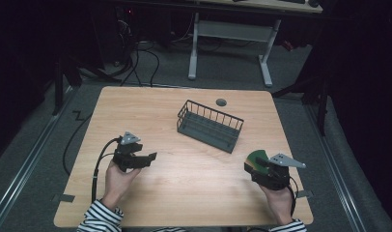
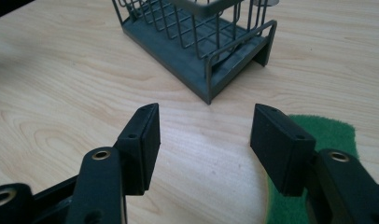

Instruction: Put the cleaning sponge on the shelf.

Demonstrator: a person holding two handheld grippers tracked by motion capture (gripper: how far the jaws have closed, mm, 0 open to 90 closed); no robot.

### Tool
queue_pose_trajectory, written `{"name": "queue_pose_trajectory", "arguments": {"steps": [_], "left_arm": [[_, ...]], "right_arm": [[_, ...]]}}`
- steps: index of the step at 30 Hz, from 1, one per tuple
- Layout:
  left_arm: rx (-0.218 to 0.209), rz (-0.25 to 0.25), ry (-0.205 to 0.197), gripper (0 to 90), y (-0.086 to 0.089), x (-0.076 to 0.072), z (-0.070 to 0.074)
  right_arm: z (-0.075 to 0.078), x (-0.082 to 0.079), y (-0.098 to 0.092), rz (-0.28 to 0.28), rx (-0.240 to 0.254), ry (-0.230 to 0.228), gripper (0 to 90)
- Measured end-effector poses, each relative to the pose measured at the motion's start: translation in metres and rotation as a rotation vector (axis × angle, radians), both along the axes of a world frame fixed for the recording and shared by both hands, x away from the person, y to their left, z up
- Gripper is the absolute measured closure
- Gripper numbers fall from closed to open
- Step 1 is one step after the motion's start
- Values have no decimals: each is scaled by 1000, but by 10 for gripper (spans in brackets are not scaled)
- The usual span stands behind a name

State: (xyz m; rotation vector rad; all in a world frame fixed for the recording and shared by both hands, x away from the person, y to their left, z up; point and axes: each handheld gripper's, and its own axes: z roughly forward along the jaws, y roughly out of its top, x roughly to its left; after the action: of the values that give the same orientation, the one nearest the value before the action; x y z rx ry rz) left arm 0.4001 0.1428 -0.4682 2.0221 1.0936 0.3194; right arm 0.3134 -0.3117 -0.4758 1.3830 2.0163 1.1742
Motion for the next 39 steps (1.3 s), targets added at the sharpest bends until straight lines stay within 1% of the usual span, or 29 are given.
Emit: {"name": "queue_pose_trajectory", "arguments": {"steps": [2, 4, 6, 7, 9, 13, 14, 17, 19, 20, 22, 24, 25, 26, 27, 28, 30, 31, 32, 33, 34, 35, 37, 39], "left_arm": [[5, -14, -7, 324, -7, 8, 4], [16, -24, -16, 329, -14, 15, 7], [19, -30, -13, 338, -21, 23, 11], [23, -35, -10, 358, -24, 26, 13], [38, -38, -24, 370, -31, 32, 18], [32, -23, -50, 392, -39, 46, 30], [31, -15, -57, 394, -41, 50, 32], [28, 5, -62, 403, -46, 61, 40], [38, 10, -70, 405, -50, 69, 44], [37, 13, -68, 411, -53, 73, 45], [32, 18, -61, 411, -57, 80, 46], [29, 19, -51, 412, -62, 87, 46], [29, 19, -51, 413, -62, 87, 46], [31, 22, -55, 413, -68, 92, 46], [23, 26, -59, 418, -70, 94, 45], [11, 31, -51, 421, -72, 97, 44], [17, 41, -57, 420, -76, 103, 43], [10, 48, -57, 425, -78, 107, 42], [9, 51, -53, 428, -79, 109, 41], [0, 57, -51, 429, -81, 112, 41], [-18, 62, -52, 439, -82, 114, 41], [-24, 63, -46, 443, -83, 116, 41], [-12, 65, -44, 448, -87, 119, 39], [10, 66, -40, 453, -91, 122, 38]], "right_arm": [[4, 5, -2, -6, 10, 4, 432], [8, 10, -3, -15, 17, 18, 438], [13, 15, -6, -17, 20, 21, 443], [16, 18, -7, -20, 29, 24, 451], [21, 23, -12, -23, 52, 16, 457], [32, 37, -15, -40, 56, 17, 470], [35, 41, -16, -43, 64, 15, 473], [46, 53, -15, -50, 46, -1, 484], [50, 61, -13, -59, 33, -6, 490], [51, 64, -12, -63, 28, -4, 494], [53, 73, -11, -69, 29, 1, 496], [54, 80, -8, -78, 12, -1, 501], [54, 80, -8, -78, 12, -1, 501], [55, 88, -7, -85, 12, -5, 502], [55, 90, -7, -88, 12, -5, 502], [55, 93, -7, -86, 20, -8, 502], [56, 103, -7, -89, 24, -17, 507], [56, 108, -7, -91, 25, -14, 509], [55, 115, -6, -99, 23, -1, 513], [55, 120, -5, -105, 26, 5, 514], [53, 125, -3, -110, 28, 21, 518], [52, 129, -2, -113, 26, 29, 524], [51, 135, 3, -118, 16, 32, 536], [48, 140, 4, -131, 12, 35, 541]]}}
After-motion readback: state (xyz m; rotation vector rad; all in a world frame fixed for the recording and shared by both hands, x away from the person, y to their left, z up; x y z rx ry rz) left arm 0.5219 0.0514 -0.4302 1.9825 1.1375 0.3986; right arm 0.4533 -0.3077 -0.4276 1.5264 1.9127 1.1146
